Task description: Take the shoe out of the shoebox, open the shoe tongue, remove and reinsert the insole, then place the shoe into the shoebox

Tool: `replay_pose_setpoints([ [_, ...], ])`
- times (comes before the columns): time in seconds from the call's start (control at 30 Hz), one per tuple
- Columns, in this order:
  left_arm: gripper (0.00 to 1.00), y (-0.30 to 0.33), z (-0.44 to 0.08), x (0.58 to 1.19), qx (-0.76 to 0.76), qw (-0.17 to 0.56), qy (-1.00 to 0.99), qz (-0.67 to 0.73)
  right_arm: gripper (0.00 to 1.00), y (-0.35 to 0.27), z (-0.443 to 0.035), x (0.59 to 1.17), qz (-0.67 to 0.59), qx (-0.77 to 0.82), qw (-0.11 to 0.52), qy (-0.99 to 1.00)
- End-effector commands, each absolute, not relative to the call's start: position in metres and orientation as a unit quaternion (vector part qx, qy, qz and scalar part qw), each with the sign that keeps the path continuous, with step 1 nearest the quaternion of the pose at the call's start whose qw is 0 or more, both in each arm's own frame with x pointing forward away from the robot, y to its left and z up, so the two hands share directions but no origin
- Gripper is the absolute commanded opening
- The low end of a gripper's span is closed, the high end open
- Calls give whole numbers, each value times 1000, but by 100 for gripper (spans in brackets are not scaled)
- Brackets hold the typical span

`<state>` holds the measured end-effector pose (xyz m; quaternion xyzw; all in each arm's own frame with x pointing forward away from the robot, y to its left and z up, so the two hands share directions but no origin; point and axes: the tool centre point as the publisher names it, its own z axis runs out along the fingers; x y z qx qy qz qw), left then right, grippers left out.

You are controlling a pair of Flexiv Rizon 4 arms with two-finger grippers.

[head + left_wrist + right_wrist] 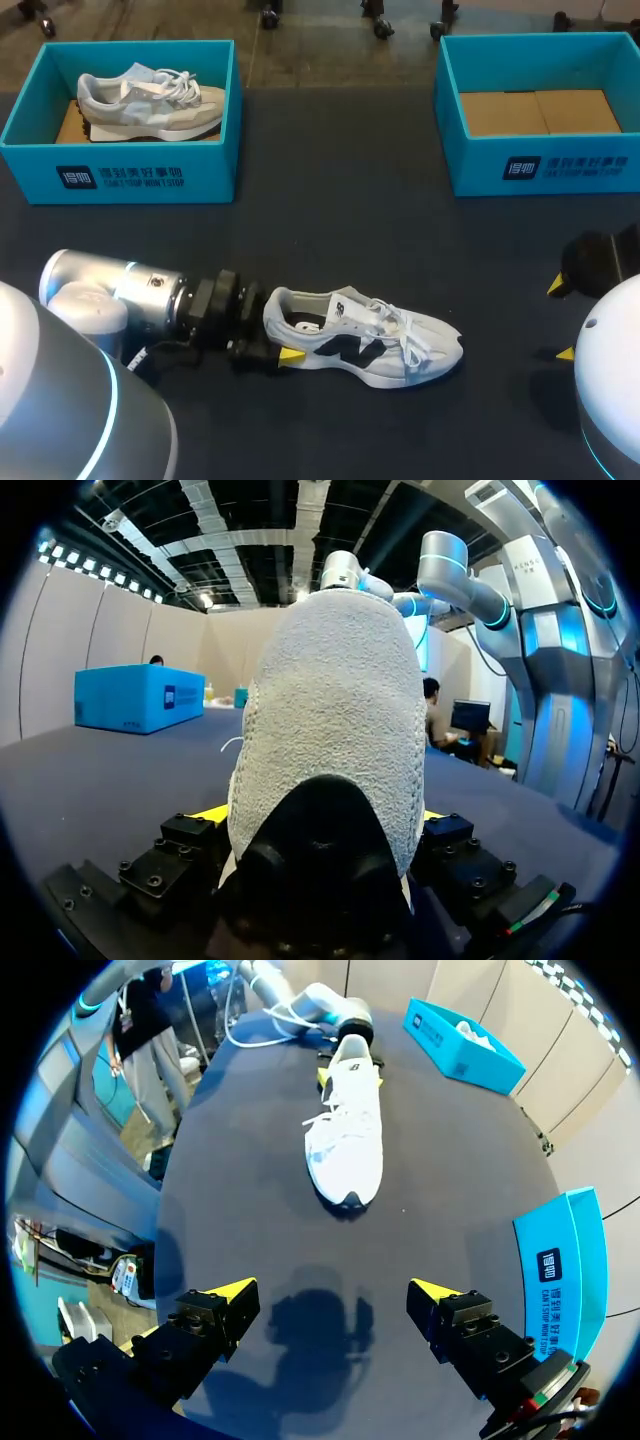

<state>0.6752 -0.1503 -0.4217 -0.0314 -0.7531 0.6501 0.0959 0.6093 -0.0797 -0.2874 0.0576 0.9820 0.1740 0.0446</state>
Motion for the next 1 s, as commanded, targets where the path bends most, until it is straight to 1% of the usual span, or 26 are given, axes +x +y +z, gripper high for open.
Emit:
replay_pose_setpoints([
  [0.03, 0, -153, -424, 672, -25, 89, -749, 656, 100, -79, -288, 608, 173, 58, 46, 982],
  [0.3, 0, -150, -423, 670, -8, 74, -742, 666, 100, -79, -288, 608, 173, 58, 46, 982],
  [0.33, 0, -151, -423, 669, -7, 62, -745, 664, 100, -79, -288, 608, 173, 58, 46, 982],
  [1.0, 0, -154, -422, 667, -4, 66, -748, 661, 100, -79, -288, 608, 173, 58, 46, 982],
])
